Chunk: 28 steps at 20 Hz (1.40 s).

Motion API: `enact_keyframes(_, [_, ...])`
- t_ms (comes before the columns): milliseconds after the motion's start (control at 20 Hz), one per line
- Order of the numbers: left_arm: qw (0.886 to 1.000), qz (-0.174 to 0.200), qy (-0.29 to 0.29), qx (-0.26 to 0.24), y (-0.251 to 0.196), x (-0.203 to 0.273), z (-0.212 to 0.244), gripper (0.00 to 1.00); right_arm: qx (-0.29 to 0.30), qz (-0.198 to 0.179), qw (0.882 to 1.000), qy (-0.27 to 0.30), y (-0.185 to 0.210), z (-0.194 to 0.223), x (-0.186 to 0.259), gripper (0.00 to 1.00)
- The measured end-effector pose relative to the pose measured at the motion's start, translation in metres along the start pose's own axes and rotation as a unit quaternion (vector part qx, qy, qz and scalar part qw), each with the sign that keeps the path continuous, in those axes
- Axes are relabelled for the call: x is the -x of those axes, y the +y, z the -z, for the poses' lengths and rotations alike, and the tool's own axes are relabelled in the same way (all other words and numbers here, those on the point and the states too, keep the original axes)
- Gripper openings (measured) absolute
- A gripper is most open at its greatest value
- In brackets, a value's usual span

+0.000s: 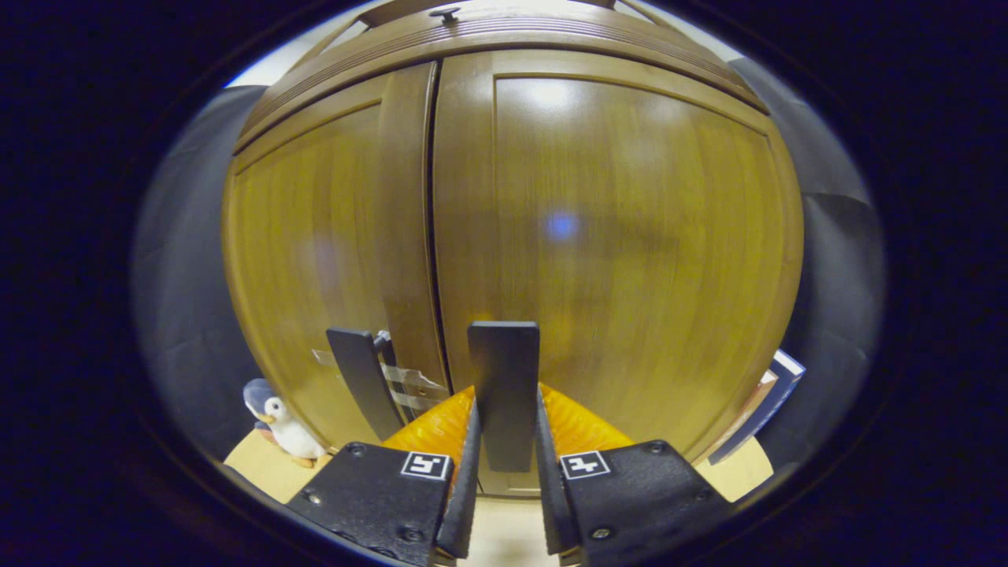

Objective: Open the right door of the double-door shoe cabinet with the right hand, and open the left door with the left hand.

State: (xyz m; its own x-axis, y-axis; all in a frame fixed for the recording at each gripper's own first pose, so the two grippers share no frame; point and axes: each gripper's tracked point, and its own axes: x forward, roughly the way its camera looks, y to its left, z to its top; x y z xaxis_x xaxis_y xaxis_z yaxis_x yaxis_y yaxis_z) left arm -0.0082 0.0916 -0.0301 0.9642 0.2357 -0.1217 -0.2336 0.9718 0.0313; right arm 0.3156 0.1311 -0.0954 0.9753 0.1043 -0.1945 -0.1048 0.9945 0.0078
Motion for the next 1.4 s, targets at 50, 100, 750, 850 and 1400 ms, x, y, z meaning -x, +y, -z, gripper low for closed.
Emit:
enact_keyframes(50, [1.000,0.000,0.000,0.001,0.000,0.000,0.000,0.96,0.000,0.002,1.000,-0.001,0.000,0.001,0.000,0.37])
enact_keyframes(100, [1.000,0.000,-0.001,0.002,0.000,0.001,-0.001,0.96,-0.001,0.001,1.000,0.000,0.000,0.000,0.001,0.37])
enact_keyframes(750, [1.000,0.018,-0.008,0.013,-0.010,0.021,0.002,0.96,0.011,-0.033,0.999,0.013,-0.005,0.015,0.040,0.31])
enact_keyframes(850, [1.000,0.025,-0.010,0.013,-0.014,0.025,0.003,0.96,0.012,-0.040,0.999,0.014,-0.008,0.018,0.051,0.31])
enact_keyframes(1400, [0.997,0.072,-0.012,0.015,-0.038,0.025,0.010,0.96,0.008,-0.044,0.999,0.014,-0.032,0.034,0.111,0.31])
